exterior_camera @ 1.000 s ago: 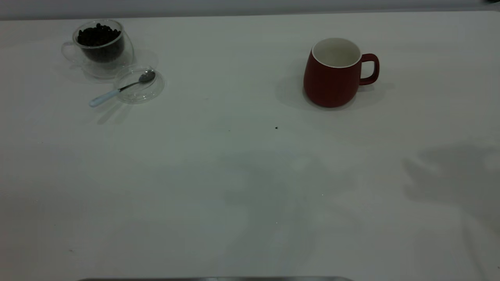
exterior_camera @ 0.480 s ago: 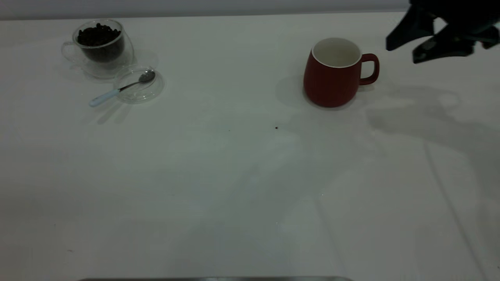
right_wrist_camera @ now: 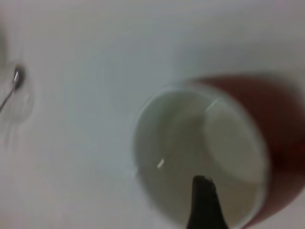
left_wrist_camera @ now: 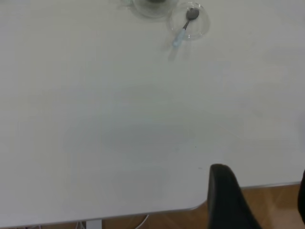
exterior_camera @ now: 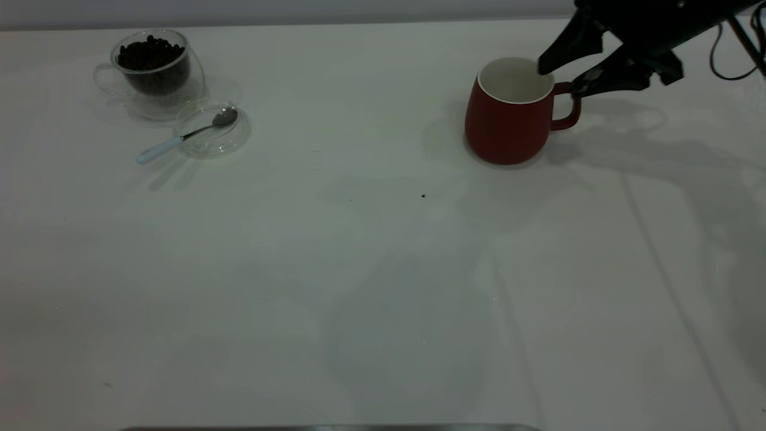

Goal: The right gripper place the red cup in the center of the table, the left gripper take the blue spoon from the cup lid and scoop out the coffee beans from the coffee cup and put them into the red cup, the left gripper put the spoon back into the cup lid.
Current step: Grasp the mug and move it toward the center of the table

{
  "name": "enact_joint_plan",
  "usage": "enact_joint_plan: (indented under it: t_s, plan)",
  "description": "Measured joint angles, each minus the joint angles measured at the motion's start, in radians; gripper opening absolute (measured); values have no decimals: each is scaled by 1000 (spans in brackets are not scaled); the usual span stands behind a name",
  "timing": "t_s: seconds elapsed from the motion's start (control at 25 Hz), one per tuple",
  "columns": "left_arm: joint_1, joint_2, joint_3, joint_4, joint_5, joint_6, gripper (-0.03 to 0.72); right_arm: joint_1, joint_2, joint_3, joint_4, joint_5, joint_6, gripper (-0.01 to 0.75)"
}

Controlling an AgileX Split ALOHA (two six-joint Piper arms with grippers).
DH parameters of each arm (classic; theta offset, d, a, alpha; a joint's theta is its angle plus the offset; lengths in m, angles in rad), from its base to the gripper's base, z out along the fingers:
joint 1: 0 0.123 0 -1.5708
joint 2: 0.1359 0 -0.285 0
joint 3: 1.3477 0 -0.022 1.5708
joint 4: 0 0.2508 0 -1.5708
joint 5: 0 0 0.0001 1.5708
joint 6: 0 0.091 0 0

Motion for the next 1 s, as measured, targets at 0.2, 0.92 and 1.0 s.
enact_joint_plan:
  t_s: [0.2,0.92,1.0]
  plan:
    - [0,0,0,0,0,0,422,4,7,-3,-17,21,79,557]
    - [0,0,0,0,0,-1,422,153,86,-43,105,-22,85,558]
    - [0,0,0,0,0,-1,422,191,90,-53,105,-22,85,558]
